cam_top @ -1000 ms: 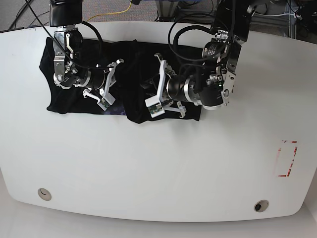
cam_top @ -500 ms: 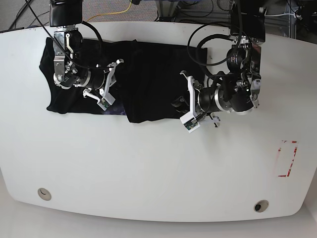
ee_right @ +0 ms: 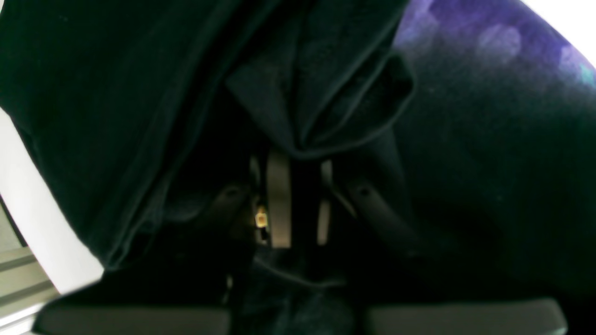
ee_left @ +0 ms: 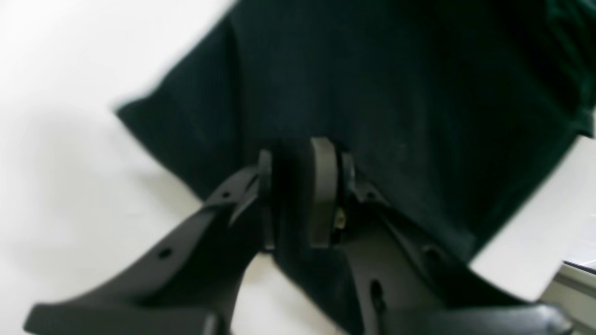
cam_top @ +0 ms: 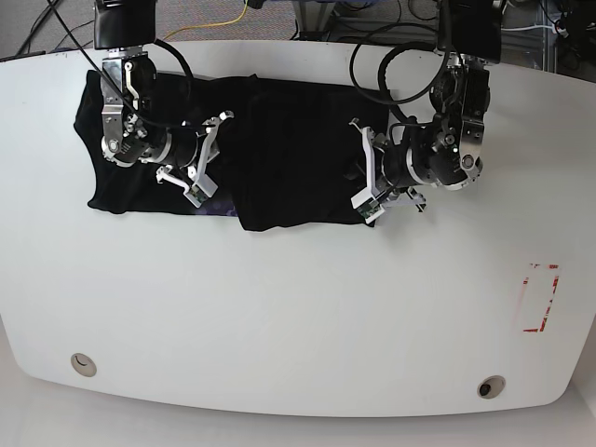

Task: Layout the t-shirt on the table in an organized manner, then fold the t-shirt properly
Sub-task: 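Lower the folded end onto the shirt and open the left gripper, then grasp the shirt's other end with the right gripper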

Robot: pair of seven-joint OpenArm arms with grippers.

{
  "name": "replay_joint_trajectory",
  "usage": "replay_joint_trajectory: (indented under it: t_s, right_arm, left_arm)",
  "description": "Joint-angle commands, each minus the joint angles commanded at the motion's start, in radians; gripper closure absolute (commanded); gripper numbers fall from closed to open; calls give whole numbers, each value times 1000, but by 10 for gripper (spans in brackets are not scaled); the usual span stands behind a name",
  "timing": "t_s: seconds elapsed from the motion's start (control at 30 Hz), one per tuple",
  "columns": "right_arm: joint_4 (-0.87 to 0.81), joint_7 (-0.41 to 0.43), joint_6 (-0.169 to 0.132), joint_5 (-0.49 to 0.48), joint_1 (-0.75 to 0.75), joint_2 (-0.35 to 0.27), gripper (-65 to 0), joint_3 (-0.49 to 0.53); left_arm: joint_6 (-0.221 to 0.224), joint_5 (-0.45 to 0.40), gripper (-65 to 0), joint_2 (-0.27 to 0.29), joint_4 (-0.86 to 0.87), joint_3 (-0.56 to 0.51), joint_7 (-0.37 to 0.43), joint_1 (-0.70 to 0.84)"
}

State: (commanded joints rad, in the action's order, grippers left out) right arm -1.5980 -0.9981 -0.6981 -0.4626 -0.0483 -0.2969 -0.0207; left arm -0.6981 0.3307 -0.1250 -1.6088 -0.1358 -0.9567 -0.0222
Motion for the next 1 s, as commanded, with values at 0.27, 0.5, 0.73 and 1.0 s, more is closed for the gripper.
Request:
replay_joint_trajectory:
  t_s: [0.27,0.5,0.73,1.0]
  right_arm:
    - [-120,-28,0,-5,21,0,-79,-18]
    - [-256,-206,0,-31,110,35,-170,-224]
    - [-261,-387,0,-92,204,41,-574,-434]
    - [-166,-398,0,-153,215,35,-650,-646]
  left_arm:
    - [0,2,-83,-29,60,2,38,11]
    - [0,2,-83,-71,63,3,38,15]
    - [0,2,-82,-97,64,3,38,17]
    - [0,3,-82,-115,64,5,38,21]
